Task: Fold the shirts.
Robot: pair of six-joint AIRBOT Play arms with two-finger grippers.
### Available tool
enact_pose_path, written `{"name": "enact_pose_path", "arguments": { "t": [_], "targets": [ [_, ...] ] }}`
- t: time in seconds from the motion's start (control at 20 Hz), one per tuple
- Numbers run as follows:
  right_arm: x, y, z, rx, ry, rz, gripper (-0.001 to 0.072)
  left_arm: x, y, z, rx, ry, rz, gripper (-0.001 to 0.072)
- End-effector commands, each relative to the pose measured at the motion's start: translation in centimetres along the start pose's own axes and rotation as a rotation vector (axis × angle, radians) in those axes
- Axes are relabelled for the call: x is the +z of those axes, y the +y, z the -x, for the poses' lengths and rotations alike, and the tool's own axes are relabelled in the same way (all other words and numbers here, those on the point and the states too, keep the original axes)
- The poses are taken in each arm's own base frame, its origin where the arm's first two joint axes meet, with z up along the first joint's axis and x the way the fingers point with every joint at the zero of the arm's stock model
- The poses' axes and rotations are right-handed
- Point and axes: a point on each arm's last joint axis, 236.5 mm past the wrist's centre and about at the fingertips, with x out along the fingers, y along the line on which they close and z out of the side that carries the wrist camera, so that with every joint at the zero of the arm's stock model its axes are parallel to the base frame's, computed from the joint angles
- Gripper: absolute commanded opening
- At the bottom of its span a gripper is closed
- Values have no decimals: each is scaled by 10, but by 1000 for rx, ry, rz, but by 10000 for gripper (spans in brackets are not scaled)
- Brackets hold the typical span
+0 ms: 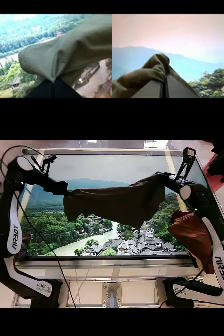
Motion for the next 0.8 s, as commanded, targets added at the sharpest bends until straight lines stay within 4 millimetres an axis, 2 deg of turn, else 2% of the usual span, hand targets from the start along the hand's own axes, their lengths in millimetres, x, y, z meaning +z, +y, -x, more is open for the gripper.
{"name": "enact_pose_path", "arguments": {
  "t": [0.0,0.05,0.15,0.2,0.25,0.35,0.45,0.6,0.7,0.75],
  "targets": [
    [14,0,-33,35,-140,-133,33,-2,34,-46,53,12,81,6],
    [13,-2,-37,32,-144,-132,52,-6,38,-59,45,31,101,7],
    [10,-4,-40,28,-140,-132,295,-10,46,-76,45,49,148,10],
    [10,-4,-40,28,-136,-130,331,-6,50,-80,52,32,183,19],
    [13,-6,-39,24,-139,-130,331,1,53,-78,61,-2,203,22],
    [18,-10,-36,16,-108,-130,331,24,54,-62,73,-74,193,304],
    [14,-27,-22,-25,-8,-93,331,47,56,-29,98,-139,160,300],
    [-2,-64,21,-133,157,-29,332,82,64,50,158,-304,115,299],
    [-4,-81,52,-191,214,7,352,91,71,106,208,-416,91,300],
    [-4,-85,65,-207,229,26,351,89,77,128,230,-448,92,299]
  ]
}}
